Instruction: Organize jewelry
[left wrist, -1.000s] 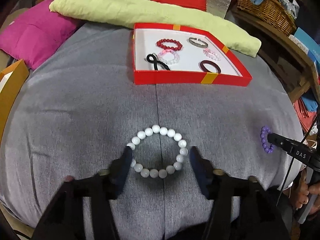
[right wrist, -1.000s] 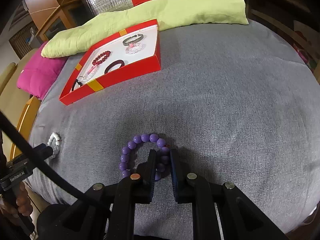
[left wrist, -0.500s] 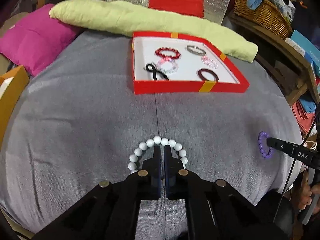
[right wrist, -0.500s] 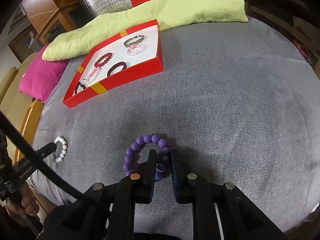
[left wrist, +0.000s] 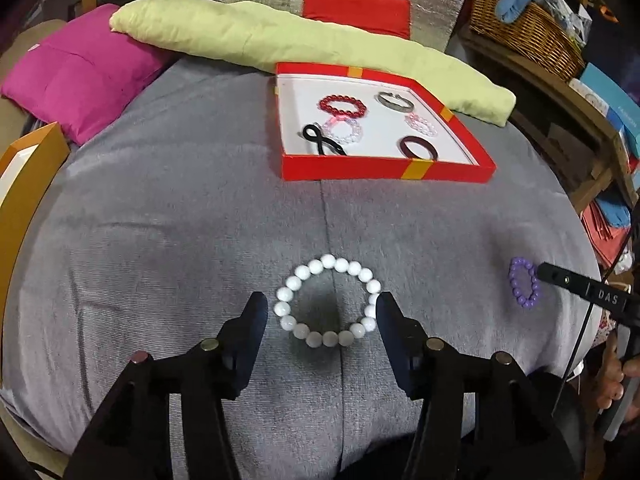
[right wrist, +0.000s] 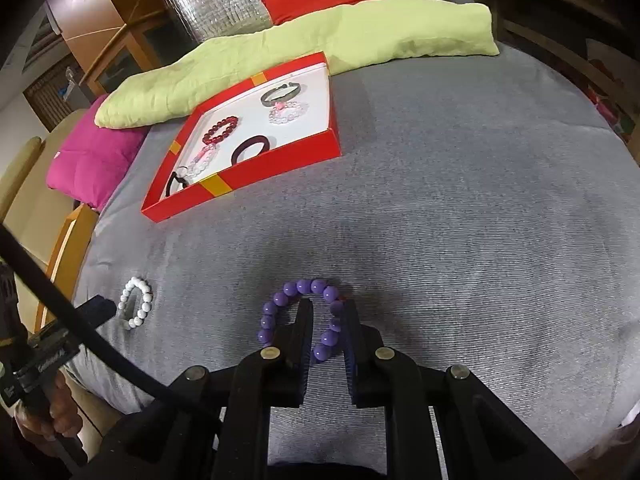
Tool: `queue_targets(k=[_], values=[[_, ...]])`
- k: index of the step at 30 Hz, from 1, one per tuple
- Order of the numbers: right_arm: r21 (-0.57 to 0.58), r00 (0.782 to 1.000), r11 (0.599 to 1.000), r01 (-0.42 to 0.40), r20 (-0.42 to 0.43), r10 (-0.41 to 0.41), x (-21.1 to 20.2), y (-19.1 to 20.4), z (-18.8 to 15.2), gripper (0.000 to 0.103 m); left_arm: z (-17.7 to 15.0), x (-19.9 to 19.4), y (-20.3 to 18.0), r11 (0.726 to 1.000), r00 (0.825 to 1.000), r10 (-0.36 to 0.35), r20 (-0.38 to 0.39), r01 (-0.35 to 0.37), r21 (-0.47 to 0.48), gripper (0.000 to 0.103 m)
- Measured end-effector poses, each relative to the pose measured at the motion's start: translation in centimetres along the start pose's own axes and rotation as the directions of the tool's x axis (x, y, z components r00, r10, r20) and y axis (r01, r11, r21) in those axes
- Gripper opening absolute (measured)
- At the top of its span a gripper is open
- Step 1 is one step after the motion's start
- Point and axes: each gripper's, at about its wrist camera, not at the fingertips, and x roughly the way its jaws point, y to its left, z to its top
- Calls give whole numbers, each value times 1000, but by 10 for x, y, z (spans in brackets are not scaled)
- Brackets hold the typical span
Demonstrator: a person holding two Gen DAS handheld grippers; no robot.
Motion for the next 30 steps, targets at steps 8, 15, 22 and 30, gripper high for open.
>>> queue_targets(k=[8,15,22,30], values=[[14,1000,1000,8,-1,-8,4,-5,1,15,-2,21,-18,996,999,52,-5,-52,67,59],[18,1000,1000,17,-24,-16,17,-7,0,15,-7,31,-31,984,995,102,12,-103,145,42],[-18,999,999,36,-33,-37,23,-4,4,16,0,29,-24,989,995,99,24,-101,111,11],[-61,995,996,71,-62,-75,26,7,10,15,3,28,-25,989,994,110,8,-110,97,10]])
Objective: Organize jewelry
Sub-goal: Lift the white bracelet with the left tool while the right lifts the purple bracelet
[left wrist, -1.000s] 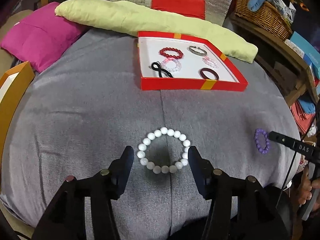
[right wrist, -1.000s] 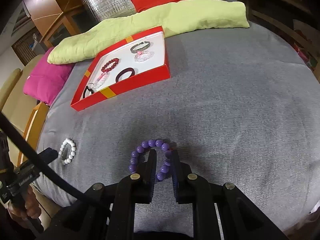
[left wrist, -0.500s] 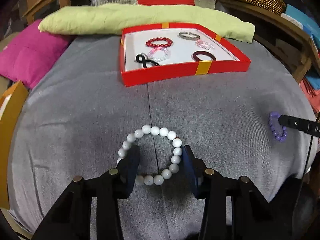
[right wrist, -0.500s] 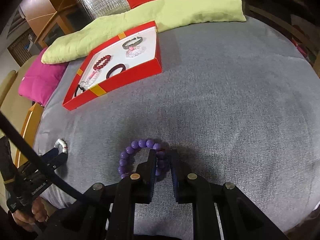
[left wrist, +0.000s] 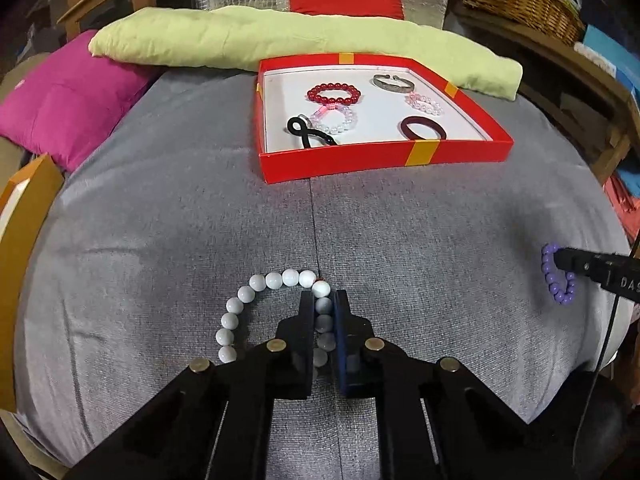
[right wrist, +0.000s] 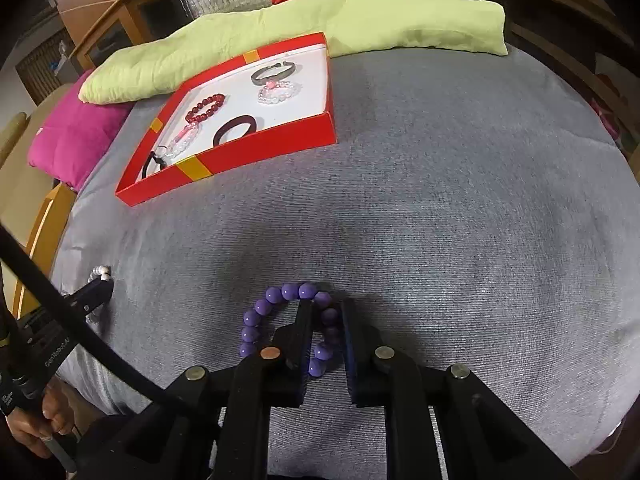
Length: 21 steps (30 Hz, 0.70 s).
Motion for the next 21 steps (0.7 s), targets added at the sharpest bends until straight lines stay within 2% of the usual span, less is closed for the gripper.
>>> queue_targets(k=[9,21], values=[[-6,1000,1000,-12,5,12,-11,18,7,15,0,-15,13,1000,1000,2,11,-2,-21,10],[-20,991,996,-89,103,91,-54,34,22,15,20,-59,51,997,994,21,103,-14,-71,10]])
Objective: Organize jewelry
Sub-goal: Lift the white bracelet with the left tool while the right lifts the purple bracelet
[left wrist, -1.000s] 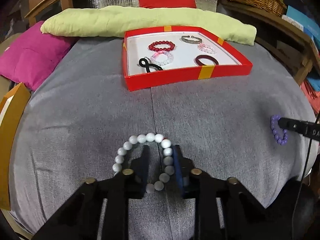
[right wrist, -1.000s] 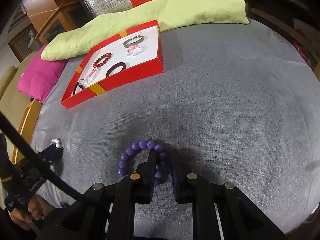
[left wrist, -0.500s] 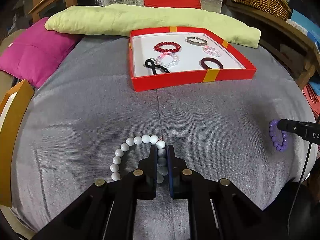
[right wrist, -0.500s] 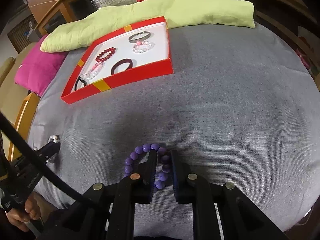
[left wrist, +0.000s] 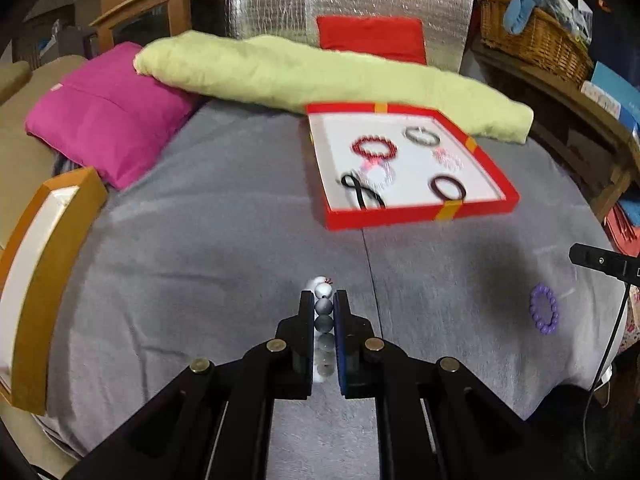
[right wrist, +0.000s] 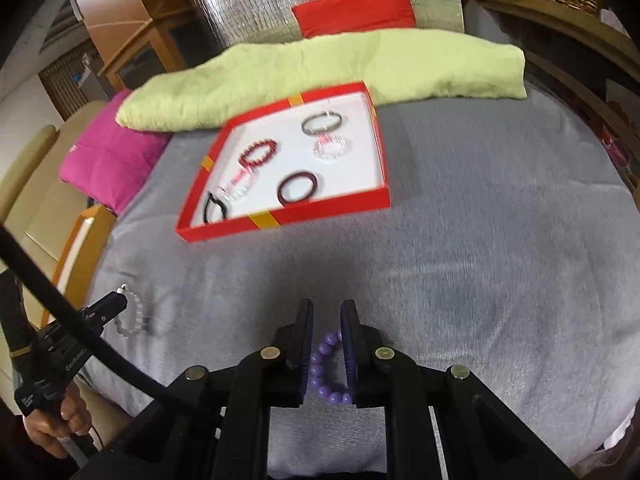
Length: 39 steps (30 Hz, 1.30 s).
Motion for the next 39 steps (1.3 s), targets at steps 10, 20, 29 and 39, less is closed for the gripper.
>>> queue_targets(k=[10,20,29,39], values=[[71,994,993,-95,64,91,-18,-23,16,15,17,-16,-5,1000,999,-1,41,-1,30,10],[79,992,995,-56,-105,64,10,-45,-18,65,8,-26,-11,999,999,-31,23,30,17,10],[-110,982,990,90,-157,-107,43,-25,-43,29,6,-42,-21,998,997,-60,49,59,30,10],[-130,996,990,53,-68,-63,18,-10,-38,10,10,-52,-15,998,996,-57,70,56,15,10]])
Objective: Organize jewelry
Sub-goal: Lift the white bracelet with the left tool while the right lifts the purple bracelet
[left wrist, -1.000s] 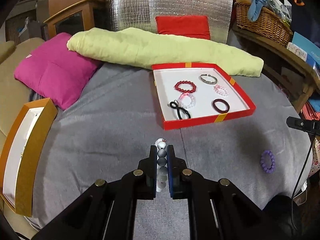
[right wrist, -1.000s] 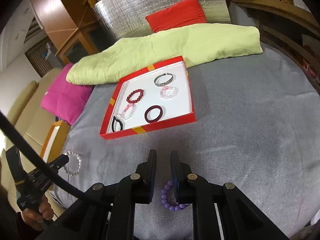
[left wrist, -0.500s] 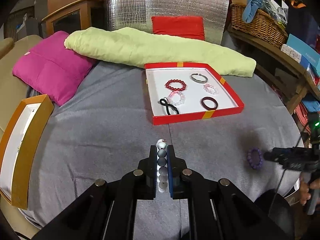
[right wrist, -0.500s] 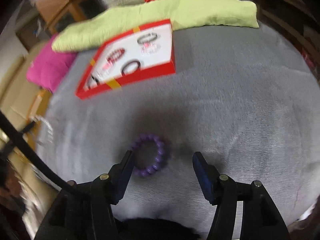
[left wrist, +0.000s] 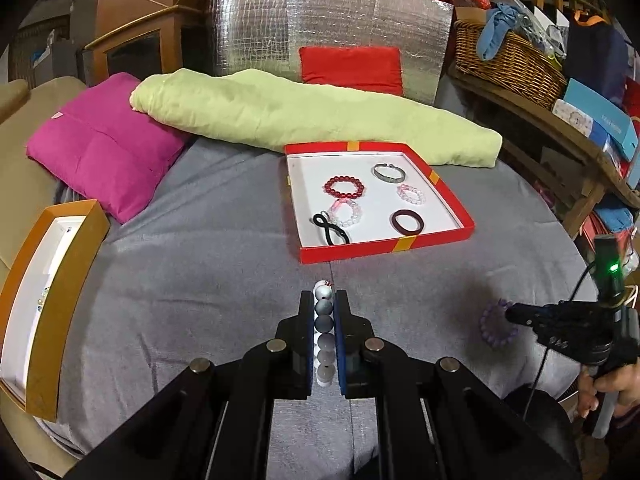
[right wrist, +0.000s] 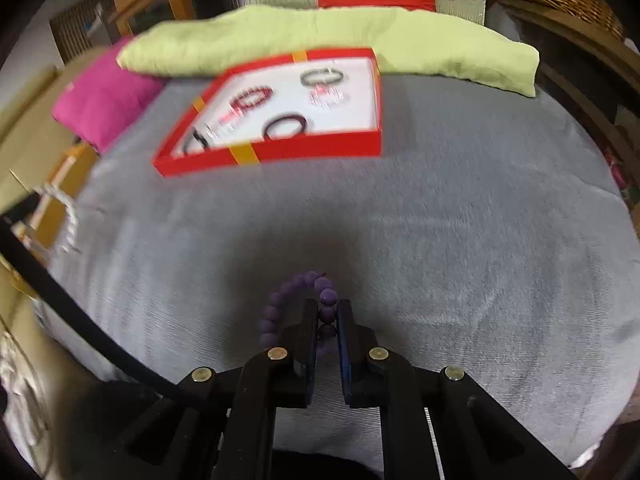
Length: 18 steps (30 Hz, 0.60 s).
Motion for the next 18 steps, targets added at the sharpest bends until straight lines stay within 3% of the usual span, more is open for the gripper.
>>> queue_targets(k=[6,18], values=[[51,994,994,-92,61,89,-22,7,17,10,7,-12,-1,998,998,60,22,-60,3,10],[47,955,967,-250,180,238,-65,36,49,10,22,-45,-6,984,979,173,112,-178,33,10]])
